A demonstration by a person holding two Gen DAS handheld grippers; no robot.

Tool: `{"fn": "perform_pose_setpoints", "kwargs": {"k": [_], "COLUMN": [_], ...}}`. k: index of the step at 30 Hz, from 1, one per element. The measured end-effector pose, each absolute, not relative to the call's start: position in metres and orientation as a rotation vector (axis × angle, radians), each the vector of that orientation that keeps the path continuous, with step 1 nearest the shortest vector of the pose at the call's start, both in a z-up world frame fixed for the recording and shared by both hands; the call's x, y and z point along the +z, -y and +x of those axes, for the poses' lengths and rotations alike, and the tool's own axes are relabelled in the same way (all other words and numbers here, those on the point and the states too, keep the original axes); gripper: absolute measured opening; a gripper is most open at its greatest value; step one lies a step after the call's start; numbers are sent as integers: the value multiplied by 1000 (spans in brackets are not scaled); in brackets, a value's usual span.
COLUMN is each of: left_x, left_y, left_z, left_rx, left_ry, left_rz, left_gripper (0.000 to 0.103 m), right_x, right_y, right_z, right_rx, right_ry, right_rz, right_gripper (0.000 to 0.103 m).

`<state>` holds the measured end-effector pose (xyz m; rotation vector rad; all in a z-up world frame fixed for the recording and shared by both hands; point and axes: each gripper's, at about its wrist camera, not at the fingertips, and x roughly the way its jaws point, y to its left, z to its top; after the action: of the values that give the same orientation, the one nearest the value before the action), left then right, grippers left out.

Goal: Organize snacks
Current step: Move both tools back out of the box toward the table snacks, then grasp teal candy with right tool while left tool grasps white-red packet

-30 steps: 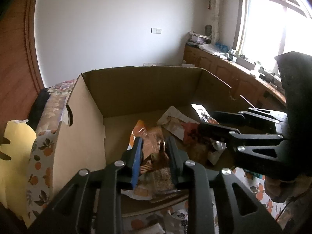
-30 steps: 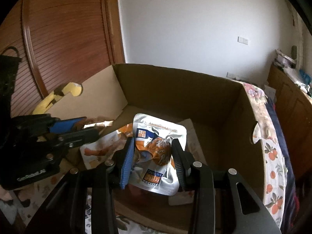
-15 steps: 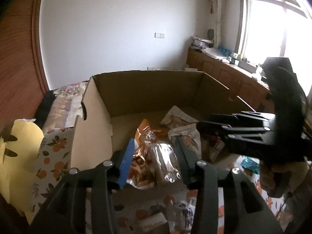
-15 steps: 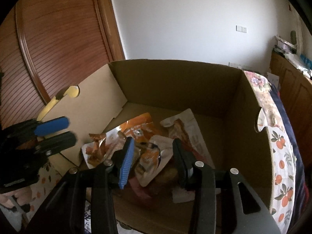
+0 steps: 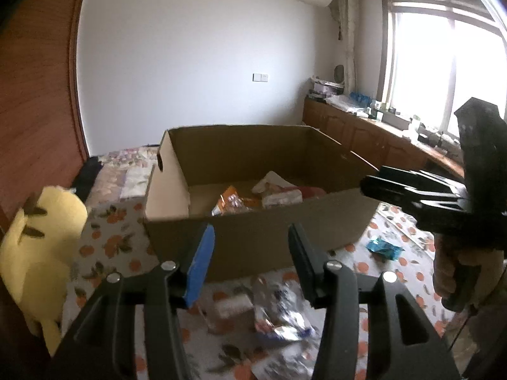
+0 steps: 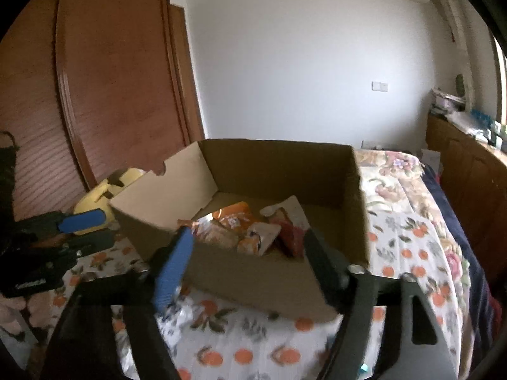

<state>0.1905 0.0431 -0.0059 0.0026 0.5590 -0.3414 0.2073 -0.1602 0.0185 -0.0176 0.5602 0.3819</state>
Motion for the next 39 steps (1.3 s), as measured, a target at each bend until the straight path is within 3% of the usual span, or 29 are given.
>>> {"fn": "perform_pose_setpoints", "kwargs": {"k": [12,23,39], "left_x": [-48,-77,-105], "left_y": [-35,-31,-13], "left_z": [136,114,127], "left_rx": [-293,-259,-217], "left_ry": [-629,-729,-876], "left_rz": [8,-50,-94], "left_gripper": [50,50,51], "right_x": [-21,-58,-65], "right_y": [228,250,245], "right_z": [144,143,145], "right_rx": [275,223,234], "right_ry": [-616,-691,-719], "right_rz": [-16,-30,-61], "right_gripper": [89,89,89]}}
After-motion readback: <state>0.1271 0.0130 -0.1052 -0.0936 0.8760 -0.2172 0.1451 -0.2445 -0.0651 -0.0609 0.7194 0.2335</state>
